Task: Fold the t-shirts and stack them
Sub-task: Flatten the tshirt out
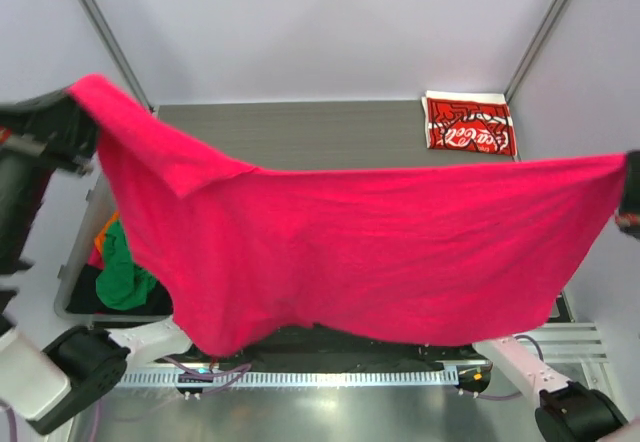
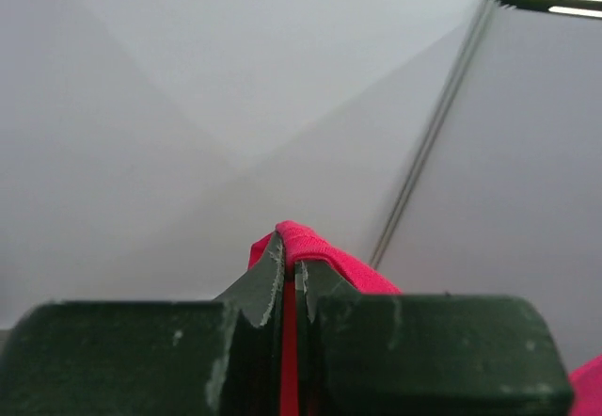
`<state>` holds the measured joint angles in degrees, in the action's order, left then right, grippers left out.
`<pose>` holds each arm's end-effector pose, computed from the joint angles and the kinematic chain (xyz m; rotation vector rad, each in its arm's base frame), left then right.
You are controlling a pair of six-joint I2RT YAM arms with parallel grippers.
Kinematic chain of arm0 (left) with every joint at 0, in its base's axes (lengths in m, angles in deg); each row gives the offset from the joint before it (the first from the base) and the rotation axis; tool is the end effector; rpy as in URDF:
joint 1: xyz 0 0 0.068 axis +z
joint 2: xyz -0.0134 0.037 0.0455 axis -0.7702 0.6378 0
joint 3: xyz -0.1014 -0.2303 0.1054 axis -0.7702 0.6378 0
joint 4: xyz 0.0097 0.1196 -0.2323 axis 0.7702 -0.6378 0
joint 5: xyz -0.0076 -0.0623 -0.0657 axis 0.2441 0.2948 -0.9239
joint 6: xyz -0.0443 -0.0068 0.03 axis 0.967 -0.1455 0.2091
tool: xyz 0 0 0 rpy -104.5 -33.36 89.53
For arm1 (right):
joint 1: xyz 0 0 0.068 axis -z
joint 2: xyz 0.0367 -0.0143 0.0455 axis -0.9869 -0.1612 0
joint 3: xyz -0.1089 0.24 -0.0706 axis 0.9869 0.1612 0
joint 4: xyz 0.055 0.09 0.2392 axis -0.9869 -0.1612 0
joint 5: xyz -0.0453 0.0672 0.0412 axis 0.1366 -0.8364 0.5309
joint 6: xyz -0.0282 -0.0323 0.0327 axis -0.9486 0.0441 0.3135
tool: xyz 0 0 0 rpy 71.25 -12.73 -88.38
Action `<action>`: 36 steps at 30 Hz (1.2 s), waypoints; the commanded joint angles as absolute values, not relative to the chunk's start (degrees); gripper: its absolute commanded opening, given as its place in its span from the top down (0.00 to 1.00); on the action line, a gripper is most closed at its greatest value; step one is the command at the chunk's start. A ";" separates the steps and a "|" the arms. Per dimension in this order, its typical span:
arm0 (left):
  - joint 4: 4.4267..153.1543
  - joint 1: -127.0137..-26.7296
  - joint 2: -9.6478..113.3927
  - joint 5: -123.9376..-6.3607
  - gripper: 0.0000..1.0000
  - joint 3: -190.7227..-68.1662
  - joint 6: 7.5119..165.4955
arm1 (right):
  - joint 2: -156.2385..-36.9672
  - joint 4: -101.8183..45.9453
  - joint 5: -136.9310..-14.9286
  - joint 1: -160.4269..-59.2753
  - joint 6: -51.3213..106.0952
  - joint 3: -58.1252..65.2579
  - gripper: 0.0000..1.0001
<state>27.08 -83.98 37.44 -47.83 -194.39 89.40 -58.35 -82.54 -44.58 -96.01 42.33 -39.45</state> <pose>-0.0052 0.0102 0.6453 0.0449 1.1367 -0.6617 -0.0657 -0.0327 0.5828 0.4291 1.1723 0.3106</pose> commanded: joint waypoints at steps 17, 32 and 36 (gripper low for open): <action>18.66 -64.08 86.17 -55.57 0.00 -168.58 100.32 | -98.59 -78.15 -39.11 -85.12 46.68 -0.81 0.00; 33.96 -64.43 79.11 -56.35 0.11 -148.24 104.10 | -87.33 -59.96 -65.90 -88.36 46.59 21.98 0.00; 38.01 -65.05 85.09 -61.98 0.19 -151.66 106.39 | -90.66 -56.96 -67.50 -92.58 47.11 24.44 0.00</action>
<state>32.09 -64.52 81.19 -56.53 -149.72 103.68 -89.19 -63.94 -62.07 -90.37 46.44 23.72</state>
